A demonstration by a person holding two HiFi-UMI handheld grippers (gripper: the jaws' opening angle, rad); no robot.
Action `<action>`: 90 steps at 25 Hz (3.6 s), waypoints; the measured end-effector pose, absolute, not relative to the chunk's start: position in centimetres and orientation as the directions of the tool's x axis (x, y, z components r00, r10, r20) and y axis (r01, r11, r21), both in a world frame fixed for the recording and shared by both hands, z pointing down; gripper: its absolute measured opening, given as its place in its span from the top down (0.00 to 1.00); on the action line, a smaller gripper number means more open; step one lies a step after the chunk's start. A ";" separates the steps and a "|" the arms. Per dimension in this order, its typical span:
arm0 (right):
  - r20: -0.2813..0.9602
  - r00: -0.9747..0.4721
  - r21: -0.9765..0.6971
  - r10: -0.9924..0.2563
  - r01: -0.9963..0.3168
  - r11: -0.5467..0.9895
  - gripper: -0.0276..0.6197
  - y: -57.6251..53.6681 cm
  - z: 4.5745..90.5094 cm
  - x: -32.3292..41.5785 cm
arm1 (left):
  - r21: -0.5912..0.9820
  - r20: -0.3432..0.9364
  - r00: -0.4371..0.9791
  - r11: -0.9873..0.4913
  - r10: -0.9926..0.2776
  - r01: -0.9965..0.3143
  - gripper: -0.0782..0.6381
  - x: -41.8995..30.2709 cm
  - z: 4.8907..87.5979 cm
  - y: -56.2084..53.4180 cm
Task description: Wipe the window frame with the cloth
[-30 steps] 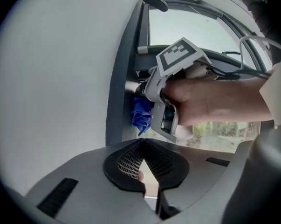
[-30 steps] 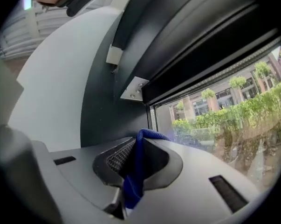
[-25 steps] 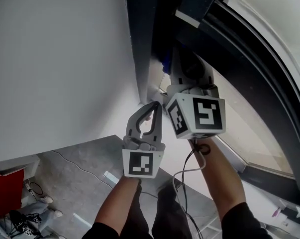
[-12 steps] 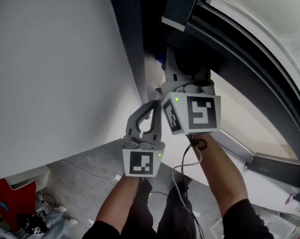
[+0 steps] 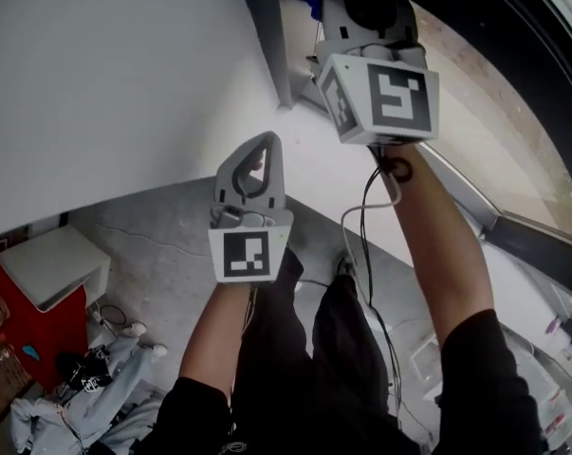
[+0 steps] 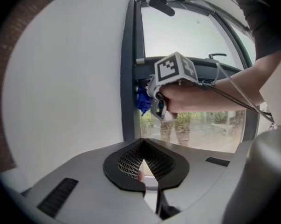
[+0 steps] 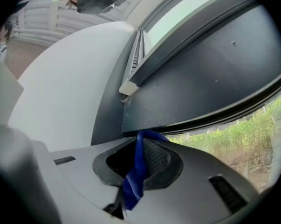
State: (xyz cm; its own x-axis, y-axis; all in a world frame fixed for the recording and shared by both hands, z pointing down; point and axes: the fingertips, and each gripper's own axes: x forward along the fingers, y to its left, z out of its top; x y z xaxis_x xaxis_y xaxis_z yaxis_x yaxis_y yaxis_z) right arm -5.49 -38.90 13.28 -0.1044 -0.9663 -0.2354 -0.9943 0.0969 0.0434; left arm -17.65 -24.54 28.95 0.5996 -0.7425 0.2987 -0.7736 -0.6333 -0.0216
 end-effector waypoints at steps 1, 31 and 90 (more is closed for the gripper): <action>-0.227 -0.110 0.043 -0.968 -0.994 0.103 0.92 -38.1 13.3 -5.0 | -0.032 0.293 0.587 -0.621 -0.755 -0.783 0.89 -17.8 28.2 -24.2; -0.114 -0.337 0.068 -0.935 -0.941 0.331 0.92 -7.5 11.1 -2.6 | -0.078 0.250 0.432 -0.462 -0.867 -0.883 0.89 -19.5 19.2 -4.4; -0.128 -0.012 0.030 -0.992 -1.000 0.009 0.92 42.8 7.3 5.1 | -0.034 0.058 0.841 -0.843 -0.539 -0.537 0.89 1.6 8.6 39.5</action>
State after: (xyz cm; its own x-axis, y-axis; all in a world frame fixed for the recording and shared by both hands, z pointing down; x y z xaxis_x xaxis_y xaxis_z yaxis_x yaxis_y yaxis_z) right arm 5.09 42.79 7.33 -0.0124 -0.9918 -0.1275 -0.9995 0.0087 0.0301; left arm 1.56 39.49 8.55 0.8406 -0.5385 0.0576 -0.5374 -0.8426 -0.0340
